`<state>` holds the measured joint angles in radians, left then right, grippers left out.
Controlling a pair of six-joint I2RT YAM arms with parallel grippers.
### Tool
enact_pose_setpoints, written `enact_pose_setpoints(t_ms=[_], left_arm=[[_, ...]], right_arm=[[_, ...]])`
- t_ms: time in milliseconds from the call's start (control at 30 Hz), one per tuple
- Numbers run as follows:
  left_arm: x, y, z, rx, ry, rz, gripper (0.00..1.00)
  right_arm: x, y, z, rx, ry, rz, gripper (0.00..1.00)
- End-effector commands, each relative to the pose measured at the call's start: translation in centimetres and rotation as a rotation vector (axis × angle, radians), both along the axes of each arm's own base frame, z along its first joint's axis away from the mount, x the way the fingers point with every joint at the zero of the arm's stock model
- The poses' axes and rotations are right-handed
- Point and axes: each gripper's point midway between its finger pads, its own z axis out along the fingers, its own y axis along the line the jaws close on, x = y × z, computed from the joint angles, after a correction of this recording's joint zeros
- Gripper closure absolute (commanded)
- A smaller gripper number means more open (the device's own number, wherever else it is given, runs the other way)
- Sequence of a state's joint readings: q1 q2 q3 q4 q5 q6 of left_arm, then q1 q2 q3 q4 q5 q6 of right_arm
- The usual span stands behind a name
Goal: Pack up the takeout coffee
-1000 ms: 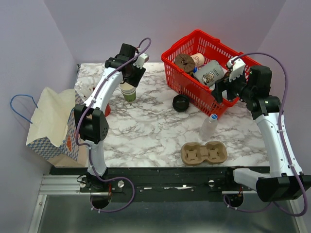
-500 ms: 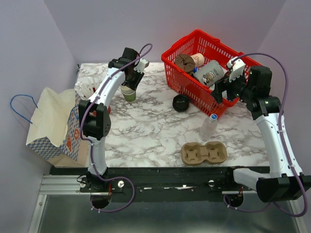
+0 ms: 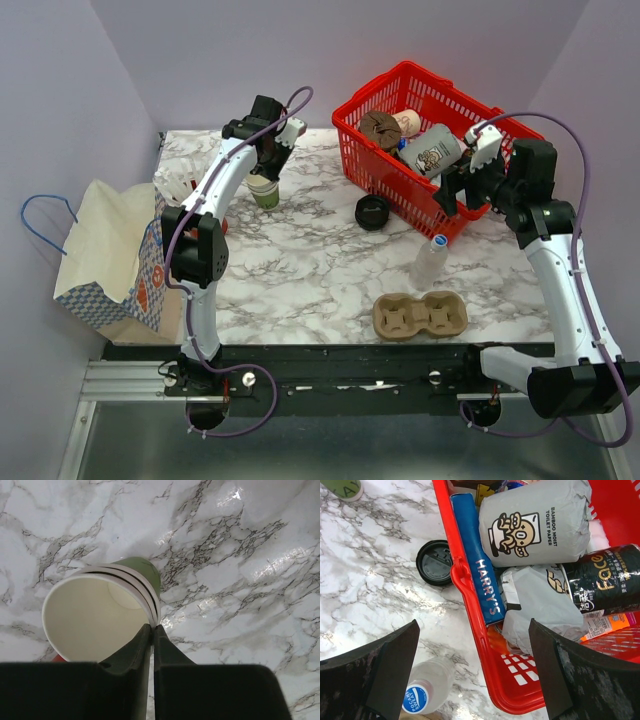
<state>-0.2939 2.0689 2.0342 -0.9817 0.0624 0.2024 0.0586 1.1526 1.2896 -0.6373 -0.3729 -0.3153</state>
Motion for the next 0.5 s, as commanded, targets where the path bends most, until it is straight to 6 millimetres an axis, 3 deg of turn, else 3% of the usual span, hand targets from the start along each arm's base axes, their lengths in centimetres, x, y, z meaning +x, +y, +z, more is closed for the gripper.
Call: enact_pose_setpoints(t_ms=[0,67,300,467], left_arm=[[0.3,0.5,1.5,0.011,-0.032,0.011,0.94],[0.3,0.6,2.2,0.015,-0.047,0.009,1.0],[-0.2,1.1,4.0,0.059,-0.074,-0.022,1.0],[0.1,3.4,5.3,0.225,-0.123,-0.046,1.0]], right_arm=[[-0.2,0.3,0.3,0.015,-0.016,0.017,0.01],[-0.1,0.3,0.2,0.015,-0.018,0.015,0.01],[0.1,0.5,0.0,0.024,-0.018,0.019,0.01],[0.2,0.5,-0.1,0.03,-0.016,0.017,0.01]])
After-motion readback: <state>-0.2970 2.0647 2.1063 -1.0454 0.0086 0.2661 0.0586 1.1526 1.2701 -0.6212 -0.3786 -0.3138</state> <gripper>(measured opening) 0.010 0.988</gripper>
